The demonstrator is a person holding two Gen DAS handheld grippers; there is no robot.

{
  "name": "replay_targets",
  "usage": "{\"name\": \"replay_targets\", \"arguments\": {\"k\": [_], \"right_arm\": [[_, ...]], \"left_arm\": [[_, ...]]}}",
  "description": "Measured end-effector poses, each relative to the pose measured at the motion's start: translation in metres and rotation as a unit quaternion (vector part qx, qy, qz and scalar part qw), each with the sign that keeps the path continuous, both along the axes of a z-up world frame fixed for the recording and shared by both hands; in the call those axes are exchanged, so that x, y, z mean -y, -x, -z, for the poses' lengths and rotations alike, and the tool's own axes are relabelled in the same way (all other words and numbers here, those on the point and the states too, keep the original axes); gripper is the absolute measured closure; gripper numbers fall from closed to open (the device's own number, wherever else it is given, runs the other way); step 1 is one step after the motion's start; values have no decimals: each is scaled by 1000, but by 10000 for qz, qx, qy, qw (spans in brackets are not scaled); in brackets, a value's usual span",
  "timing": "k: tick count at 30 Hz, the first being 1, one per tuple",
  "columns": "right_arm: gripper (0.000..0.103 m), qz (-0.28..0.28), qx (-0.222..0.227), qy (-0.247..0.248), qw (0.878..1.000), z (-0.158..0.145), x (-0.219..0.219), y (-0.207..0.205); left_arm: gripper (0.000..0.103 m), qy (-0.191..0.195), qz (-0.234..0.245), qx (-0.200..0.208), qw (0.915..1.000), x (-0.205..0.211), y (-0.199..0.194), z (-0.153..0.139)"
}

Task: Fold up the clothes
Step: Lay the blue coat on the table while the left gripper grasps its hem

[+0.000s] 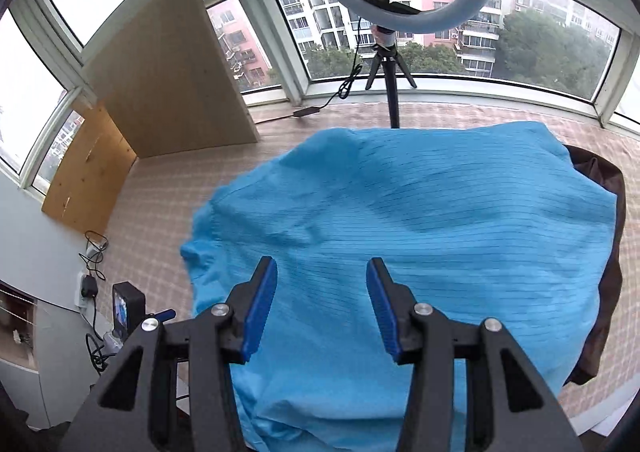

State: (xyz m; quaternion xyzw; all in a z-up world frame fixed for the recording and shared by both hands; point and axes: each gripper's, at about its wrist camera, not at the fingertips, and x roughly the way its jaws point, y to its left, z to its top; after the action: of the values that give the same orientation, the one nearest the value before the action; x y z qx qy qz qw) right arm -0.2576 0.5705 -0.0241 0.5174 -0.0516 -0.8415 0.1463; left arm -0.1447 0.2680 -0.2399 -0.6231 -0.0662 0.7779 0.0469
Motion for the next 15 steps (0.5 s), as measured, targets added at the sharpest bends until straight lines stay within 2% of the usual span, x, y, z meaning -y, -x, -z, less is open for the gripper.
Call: {"name": "replay_targets", "arguments": {"k": [1,2,3,4,6,9,11,13,15], "right_arm": [[57,-49,-18,-54,10000,1,1,4],[57,-98,-37,-109,9999,2,1,8],[57,-147,-55,-163,9997,2,2,12],[57,-196,-74,-217,9995,3,2,16],[56,-295,-110,-326,9990,5,4,24],[54,-503,-145,-391,9979,7,11,40],[48,-721,-157,-410,9964,7,22,54],[45,-1172,-205,-609,9910,13,51,69],[44,-1781,-285,-904,9794,25,90,85]], "left_arm": [[44,-47,-52,7,10000,-3,2,3],[61,-150,-116,50,9998,-4,4,7],[86,-357,-185,123,9991,-3,5,9],[98,-592,-221,94,9980,-1,5,7],[102,-1008,-245,-176,9944,5,0,-7],[103,-1123,-284,-763,9903,16,-14,-40],[103,-1208,-417,-917,9875,30,-25,-60],[103,-1246,-524,-1003,9857,45,-36,-73],[103,-1305,-672,-1063,9834,61,-50,-81]]}}
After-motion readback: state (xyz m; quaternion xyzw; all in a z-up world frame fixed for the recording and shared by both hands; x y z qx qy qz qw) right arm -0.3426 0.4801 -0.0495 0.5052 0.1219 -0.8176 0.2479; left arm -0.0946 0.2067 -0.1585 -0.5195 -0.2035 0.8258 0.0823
